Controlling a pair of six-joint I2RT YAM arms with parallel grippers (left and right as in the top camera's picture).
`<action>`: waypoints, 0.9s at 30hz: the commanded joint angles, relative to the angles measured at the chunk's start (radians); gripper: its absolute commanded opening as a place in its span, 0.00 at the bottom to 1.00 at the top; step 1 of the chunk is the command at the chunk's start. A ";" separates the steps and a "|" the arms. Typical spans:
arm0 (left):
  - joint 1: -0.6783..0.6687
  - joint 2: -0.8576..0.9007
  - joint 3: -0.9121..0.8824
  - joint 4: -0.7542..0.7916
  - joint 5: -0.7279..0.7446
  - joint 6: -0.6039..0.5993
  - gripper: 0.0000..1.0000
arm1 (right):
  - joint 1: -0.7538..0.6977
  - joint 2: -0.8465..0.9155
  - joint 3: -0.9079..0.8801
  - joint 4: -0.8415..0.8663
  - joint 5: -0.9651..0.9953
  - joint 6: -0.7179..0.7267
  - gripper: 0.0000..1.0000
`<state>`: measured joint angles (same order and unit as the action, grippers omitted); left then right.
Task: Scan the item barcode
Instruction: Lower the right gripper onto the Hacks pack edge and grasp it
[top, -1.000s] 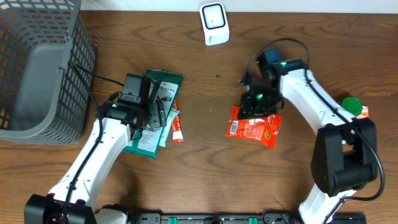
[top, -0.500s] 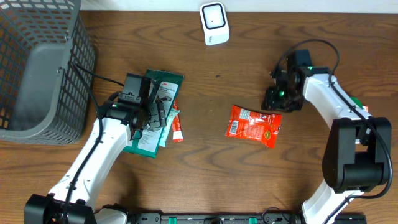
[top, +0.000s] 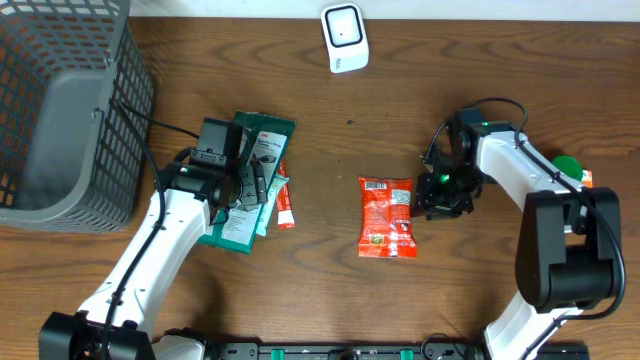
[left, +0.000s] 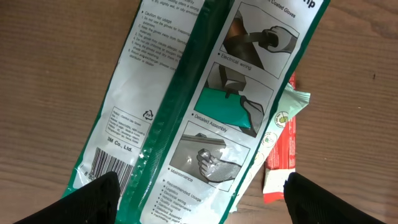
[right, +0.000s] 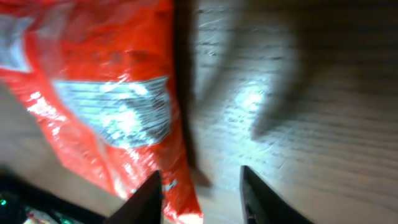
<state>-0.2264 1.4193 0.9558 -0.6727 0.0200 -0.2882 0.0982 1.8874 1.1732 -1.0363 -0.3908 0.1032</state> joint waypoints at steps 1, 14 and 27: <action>0.001 0.002 -0.002 0.000 -0.005 0.002 0.85 | -0.028 -0.088 0.054 -0.037 -0.084 -0.032 0.50; 0.000 0.002 -0.002 0.000 -0.005 0.002 0.85 | 0.037 -0.127 -0.035 0.104 -0.087 0.066 0.66; 0.001 0.002 -0.002 0.000 -0.005 0.002 0.85 | 0.181 -0.127 -0.271 0.438 0.009 0.281 0.53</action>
<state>-0.2264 1.4193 0.9558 -0.6727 0.0200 -0.2882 0.2447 1.7573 0.9463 -0.6350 -0.4038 0.3119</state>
